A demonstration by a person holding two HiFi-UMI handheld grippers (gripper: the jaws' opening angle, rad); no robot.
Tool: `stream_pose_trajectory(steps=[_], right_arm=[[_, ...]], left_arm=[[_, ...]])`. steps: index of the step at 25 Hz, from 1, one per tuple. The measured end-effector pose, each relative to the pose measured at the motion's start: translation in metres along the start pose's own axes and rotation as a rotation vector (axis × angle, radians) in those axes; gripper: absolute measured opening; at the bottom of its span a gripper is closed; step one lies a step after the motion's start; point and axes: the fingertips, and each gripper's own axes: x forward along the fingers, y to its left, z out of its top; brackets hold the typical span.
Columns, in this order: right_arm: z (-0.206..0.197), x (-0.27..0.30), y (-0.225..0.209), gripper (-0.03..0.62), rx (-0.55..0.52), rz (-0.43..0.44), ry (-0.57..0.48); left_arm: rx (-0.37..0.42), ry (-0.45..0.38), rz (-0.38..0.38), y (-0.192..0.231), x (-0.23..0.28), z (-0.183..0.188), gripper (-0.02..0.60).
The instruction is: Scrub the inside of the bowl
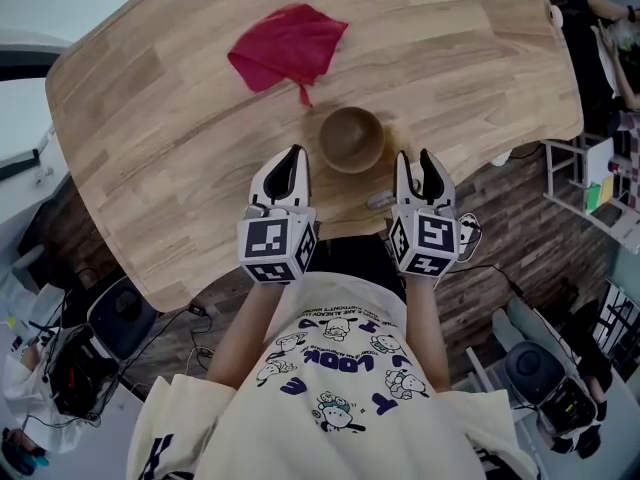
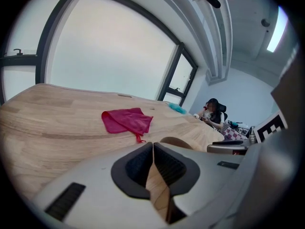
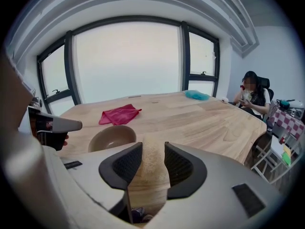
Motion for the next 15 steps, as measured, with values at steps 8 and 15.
stream_pose_trajectory(steps=[8, 15], right_arm=[[-0.010, 0.006, -0.001, 0.132, -0.015, 0.025, 0.040], [-0.017, 0.018, -0.001, 0.173, -0.049, 0.083, 0.095]], left_arm=[[-0.024, 0.005, 0.008, 0.003, 0.003, -0.005, 0.049], [-0.031, 0.018, 0.028, -0.002, 0.007, -0.007, 0.049]])
